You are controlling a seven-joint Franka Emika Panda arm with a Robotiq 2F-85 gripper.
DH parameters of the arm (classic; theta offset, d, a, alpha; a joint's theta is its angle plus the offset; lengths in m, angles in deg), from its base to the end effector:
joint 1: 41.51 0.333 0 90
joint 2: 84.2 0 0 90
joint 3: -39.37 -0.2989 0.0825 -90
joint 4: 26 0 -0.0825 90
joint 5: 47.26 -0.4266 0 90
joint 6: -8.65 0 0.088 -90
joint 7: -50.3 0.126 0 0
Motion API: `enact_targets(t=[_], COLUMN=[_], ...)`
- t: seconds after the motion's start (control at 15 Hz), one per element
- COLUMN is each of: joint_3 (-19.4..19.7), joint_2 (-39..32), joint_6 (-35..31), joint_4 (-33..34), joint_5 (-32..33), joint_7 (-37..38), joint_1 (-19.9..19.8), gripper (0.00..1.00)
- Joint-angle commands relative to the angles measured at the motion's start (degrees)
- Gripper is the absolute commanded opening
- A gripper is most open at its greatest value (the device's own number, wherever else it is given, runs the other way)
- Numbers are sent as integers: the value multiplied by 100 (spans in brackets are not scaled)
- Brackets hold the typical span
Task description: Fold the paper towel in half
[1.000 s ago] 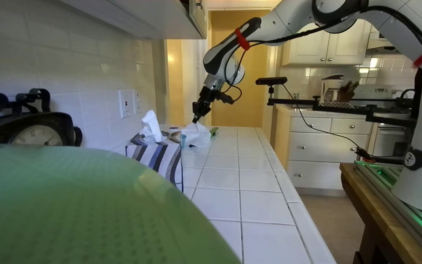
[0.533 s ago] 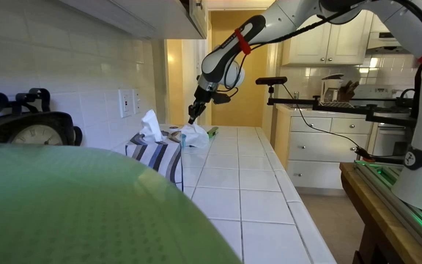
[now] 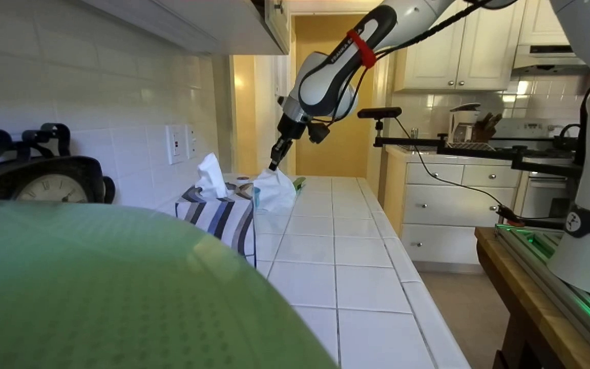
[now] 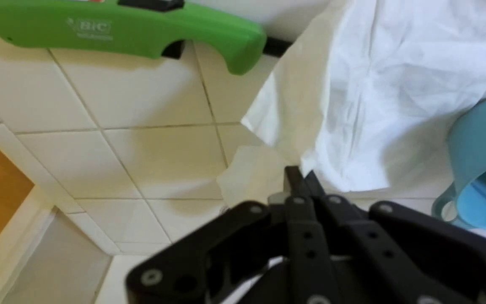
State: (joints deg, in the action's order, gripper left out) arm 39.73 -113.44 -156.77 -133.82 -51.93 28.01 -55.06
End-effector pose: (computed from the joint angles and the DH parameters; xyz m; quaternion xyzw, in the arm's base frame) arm 0.6845 -0.1737 0.2282 0.9687 0.0359 0.2384 0.0587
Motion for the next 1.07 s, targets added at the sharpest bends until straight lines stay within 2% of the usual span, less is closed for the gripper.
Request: enact_targets(t=[0.0,0.47,1.0], joint_3=[-124,-461,-984], joint_2=[425,507,552], joint_6=[-150,-226,-68], joint_4=[-680,-974,-1175], joint_5=[395,803,742], joint_7=[-103,-351,-1030], joint_1=[-21,3,-234], gripper=[0,0,0])
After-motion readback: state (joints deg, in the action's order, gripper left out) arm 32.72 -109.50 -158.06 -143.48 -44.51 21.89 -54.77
